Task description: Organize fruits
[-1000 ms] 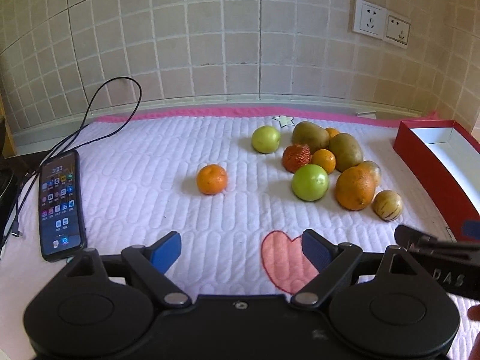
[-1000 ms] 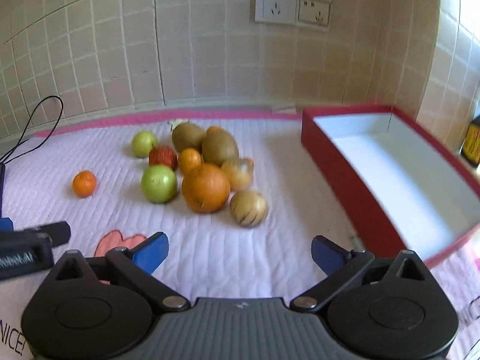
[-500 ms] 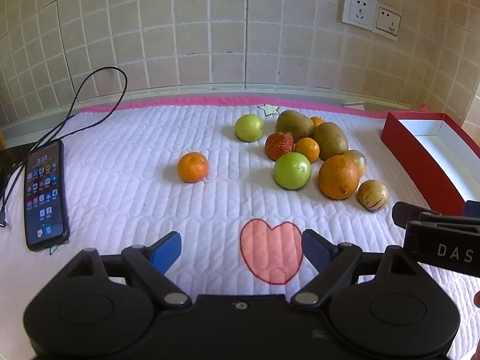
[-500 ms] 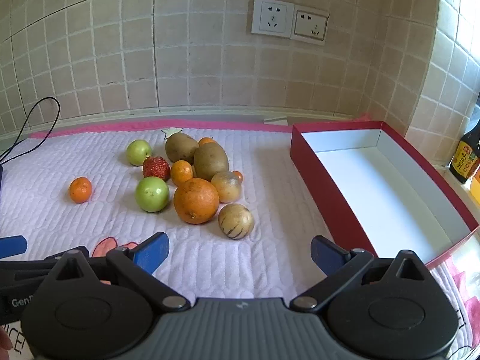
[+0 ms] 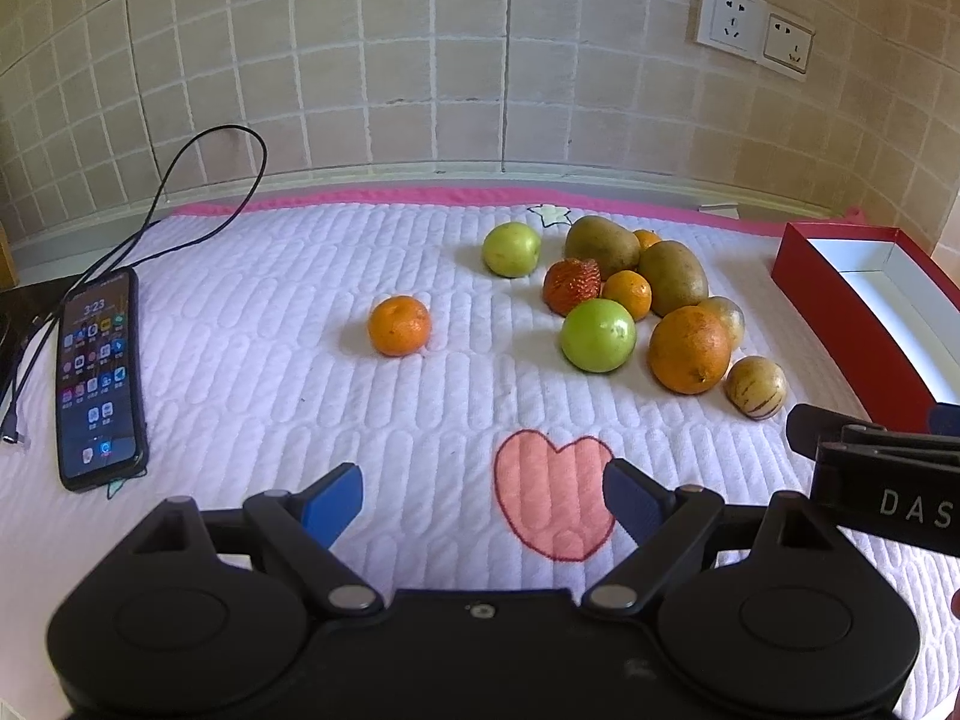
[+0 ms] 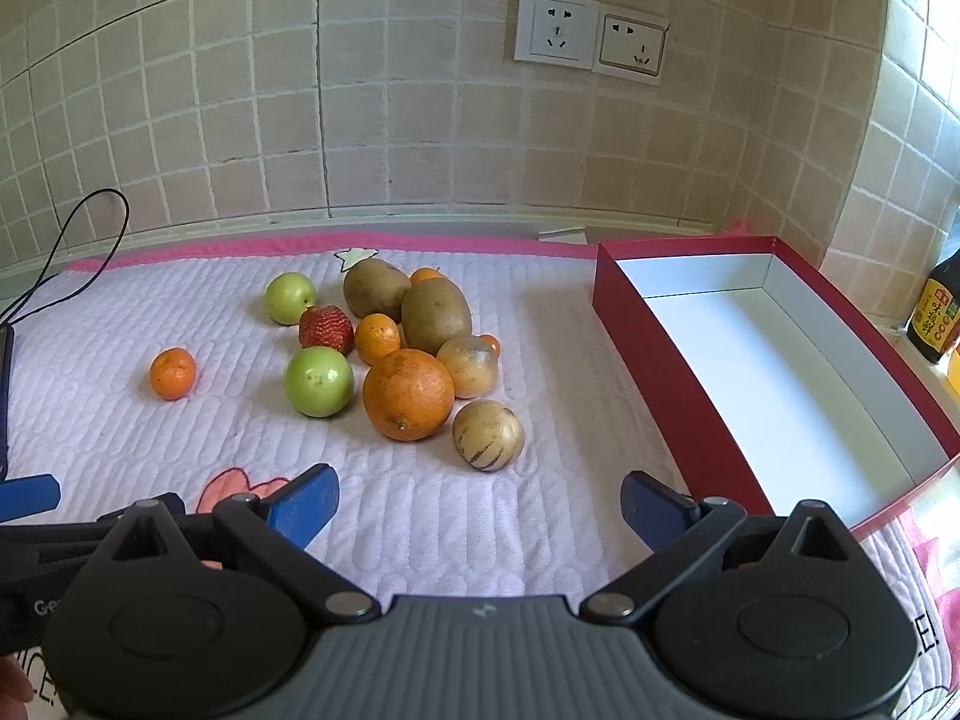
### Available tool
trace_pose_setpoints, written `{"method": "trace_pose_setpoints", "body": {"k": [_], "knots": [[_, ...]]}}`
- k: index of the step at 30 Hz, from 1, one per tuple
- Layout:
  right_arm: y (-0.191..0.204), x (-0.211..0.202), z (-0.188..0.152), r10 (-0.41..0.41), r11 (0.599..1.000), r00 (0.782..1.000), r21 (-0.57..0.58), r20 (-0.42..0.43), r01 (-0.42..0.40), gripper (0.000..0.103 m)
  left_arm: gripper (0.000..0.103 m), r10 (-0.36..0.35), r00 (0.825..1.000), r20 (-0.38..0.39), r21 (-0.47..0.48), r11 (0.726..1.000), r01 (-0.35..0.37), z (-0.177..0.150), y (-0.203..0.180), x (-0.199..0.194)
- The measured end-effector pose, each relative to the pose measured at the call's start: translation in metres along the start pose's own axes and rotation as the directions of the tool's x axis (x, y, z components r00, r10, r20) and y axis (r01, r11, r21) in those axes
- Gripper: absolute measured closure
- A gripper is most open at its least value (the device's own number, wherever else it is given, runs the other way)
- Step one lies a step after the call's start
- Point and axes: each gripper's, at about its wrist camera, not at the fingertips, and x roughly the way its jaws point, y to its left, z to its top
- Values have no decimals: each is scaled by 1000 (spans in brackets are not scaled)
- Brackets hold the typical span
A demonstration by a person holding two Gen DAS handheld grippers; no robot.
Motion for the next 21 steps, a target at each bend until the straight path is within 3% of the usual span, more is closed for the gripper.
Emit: {"method": "trace_pose_setpoints", "body": {"k": [21], "knots": [[2,-1,-2,7,1000,1000,-1,-14,-7,1,0,7,1000,3,-4,1000,-7,-3,4,-2]]}}
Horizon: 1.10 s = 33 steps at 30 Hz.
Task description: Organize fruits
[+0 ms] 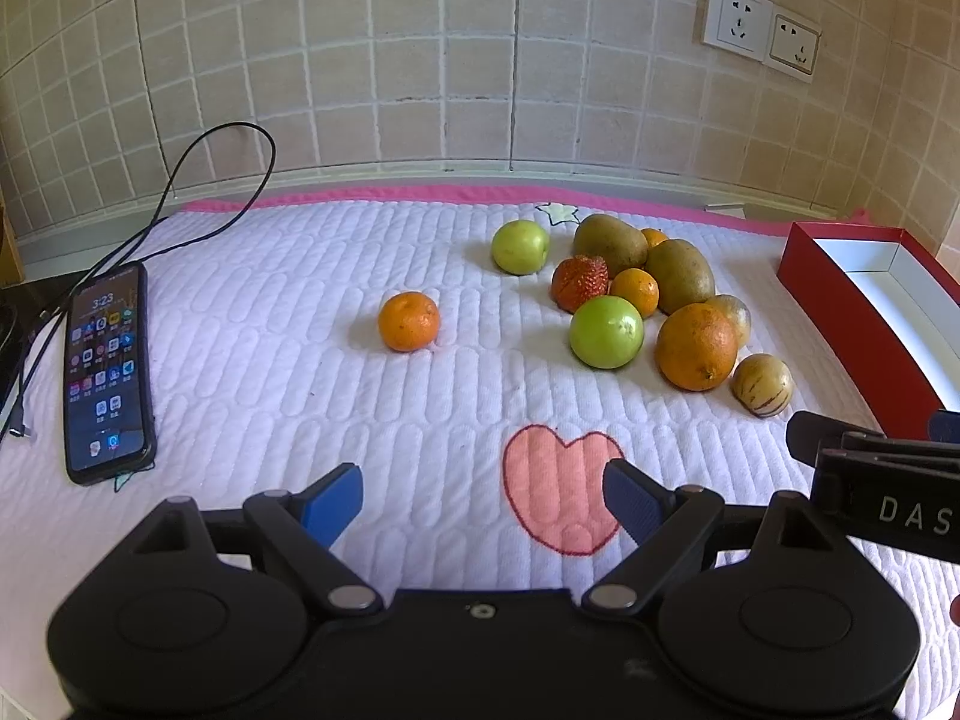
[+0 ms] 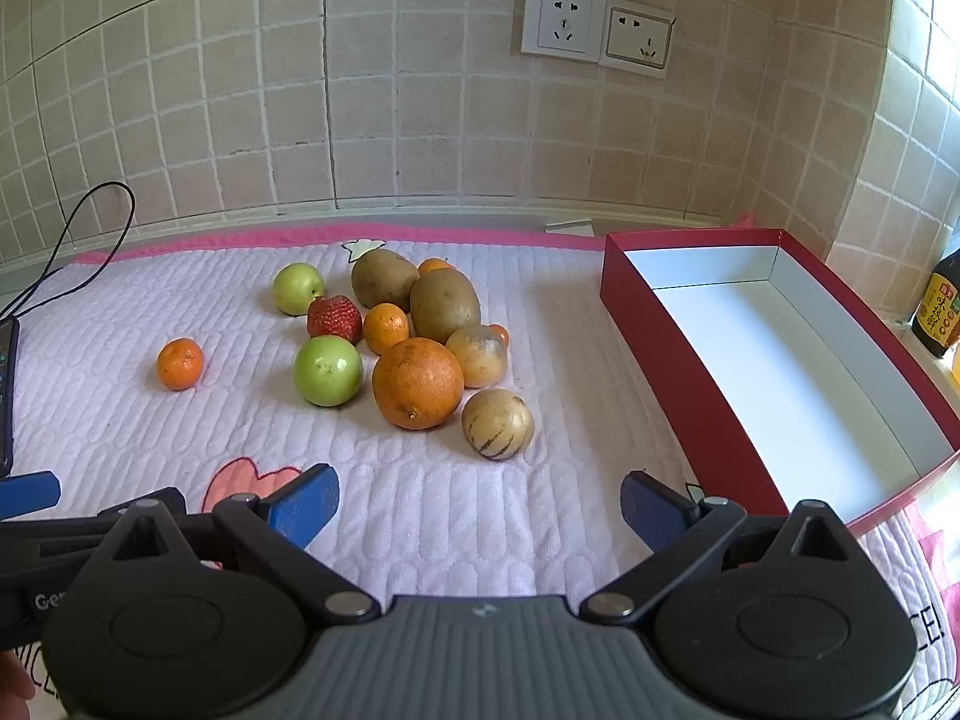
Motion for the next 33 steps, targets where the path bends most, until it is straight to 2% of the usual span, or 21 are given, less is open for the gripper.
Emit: {"method": "trace_pose_setpoints", "body": {"k": [27,33], "knots": [[-2,4,0,-6,1000,1000,10,-18,6,2,0,-7,1000,-13,10,1000,7,2,-4,5],[-4,21,3,-10,1000,1000,2,-20,10,2,1,-41,999,-1,62,997,41,11,-8,25]]}}
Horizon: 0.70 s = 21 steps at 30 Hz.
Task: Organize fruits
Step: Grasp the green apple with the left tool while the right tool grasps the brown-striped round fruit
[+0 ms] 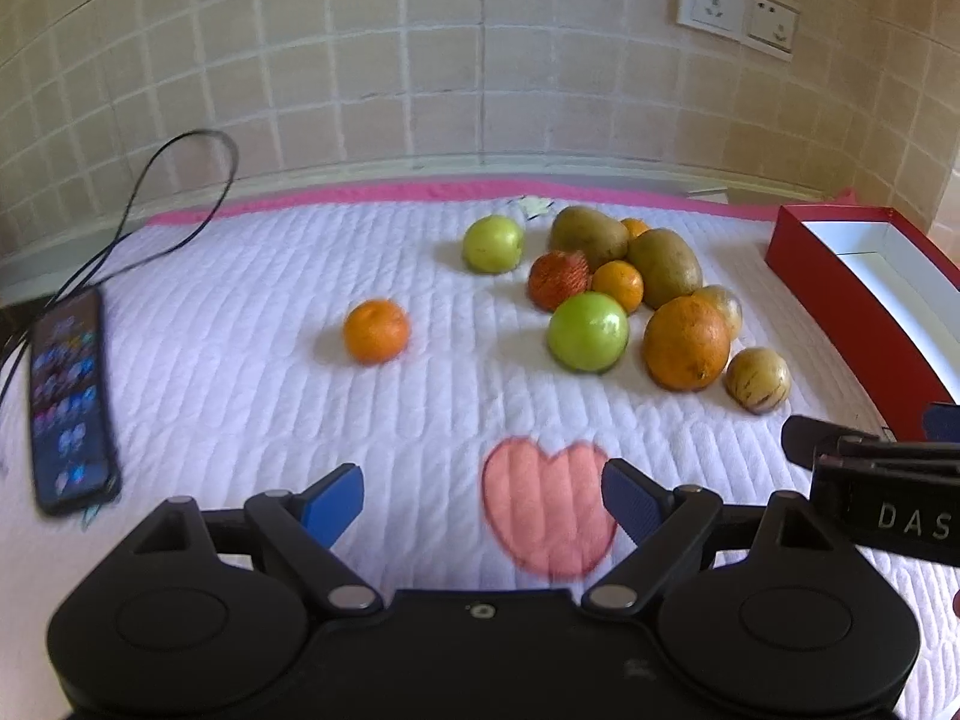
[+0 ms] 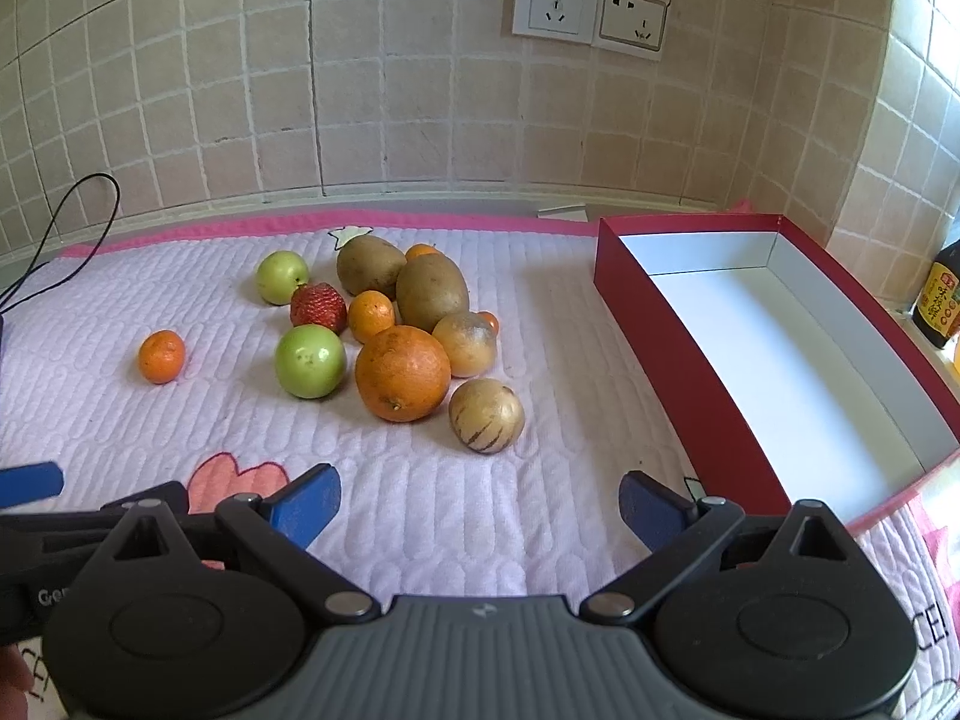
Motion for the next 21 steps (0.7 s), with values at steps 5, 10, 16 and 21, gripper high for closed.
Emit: {"method": "trace_pose_setpoints", "body": {"k": [5,10,16,21], "knots": [[-6,28,15,-7,1000,1000,4,-8,7,13,1,-73,997,31,64,995,70,30,-2,30],[-9,55,28,19,1000,999,10,-26,-18,22,15,-150,989,7,98,984,149,54,-7,65],[-11,77,37,36,999,997,21,-63,-35,30,28,-259,965,-32,129,957,261,64,-17,89],[-17,90,36,47,998,995,45,-92,-43,37,38,-296,953,-69,126,945,303,67,-23,104]]}}
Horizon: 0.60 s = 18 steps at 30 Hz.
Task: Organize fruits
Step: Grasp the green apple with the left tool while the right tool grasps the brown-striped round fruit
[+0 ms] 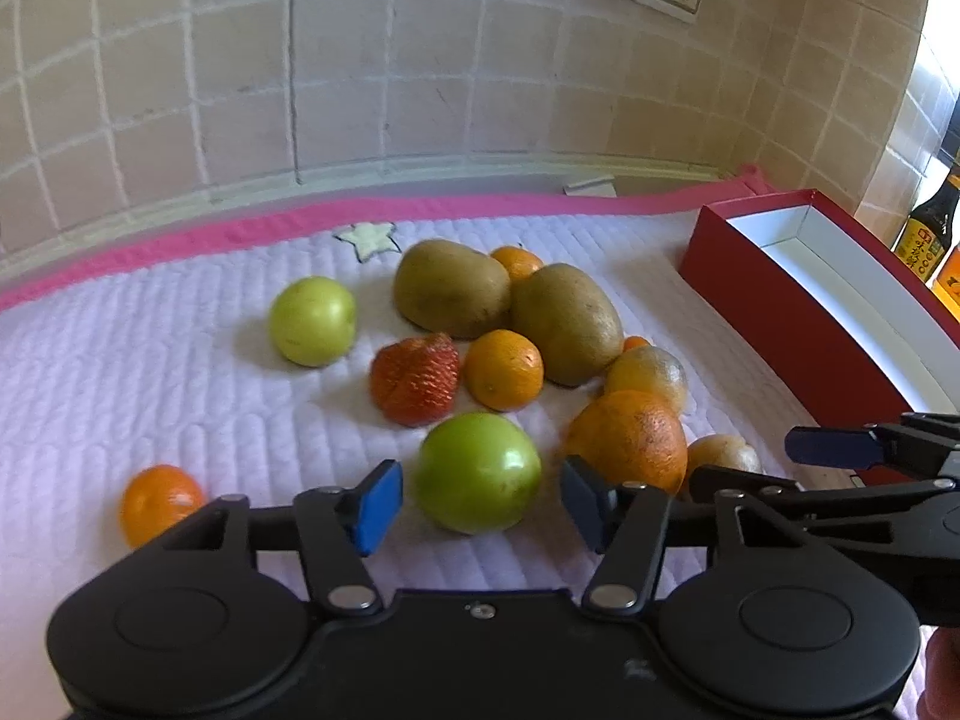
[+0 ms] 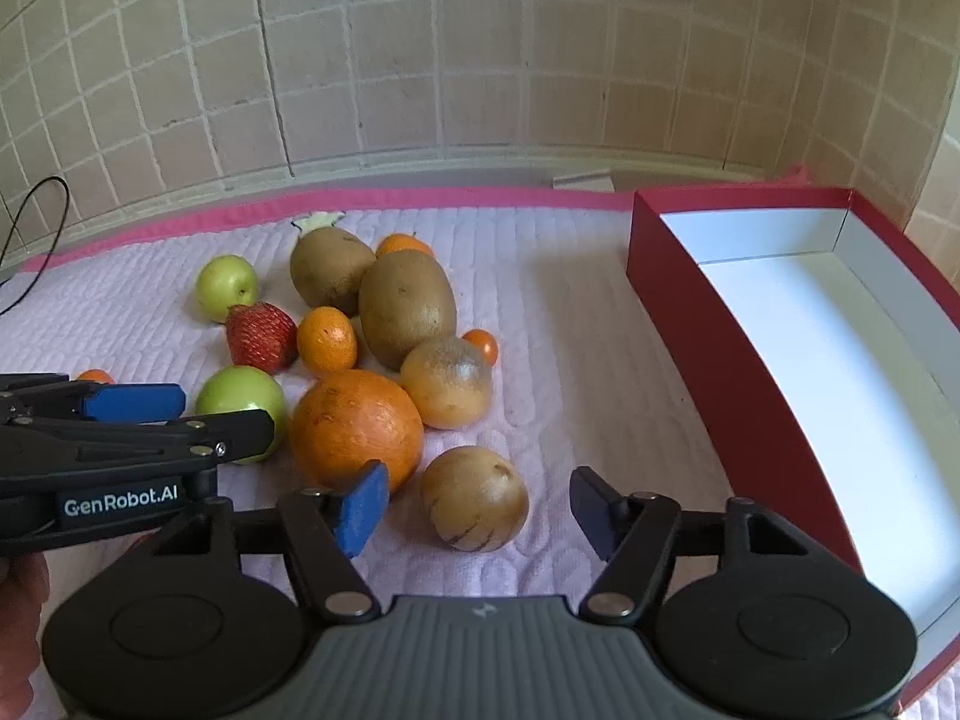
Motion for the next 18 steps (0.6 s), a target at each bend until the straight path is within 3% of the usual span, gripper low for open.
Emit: {"method": "trace_pose_setpoints", "body": {"k": [7,11,12,16,18], "knots": [[-12,15,1,37,998,999,55,-27,-35,42,44,11,1000,-13,-18,1000,-11,-1,4,17],[-19,17,3,95,990,995,105,-32,-91,58,45,12,1000,-9,-21,1000,-12,0,3,17],[-20,17,3,101,989,994,111,-33,-97,58,45,13,1000,-6,-21,1000,-13,0,3,16],[-24,4,5,97,988,995,121,3,-97,59,45,12,999,43,-11,1000,-12,3,-3,-1],[-30,-14,8,107,986,992,125,64,-115,59,45,9,996,85,21,1000,-11,10,-12,-18]]}}
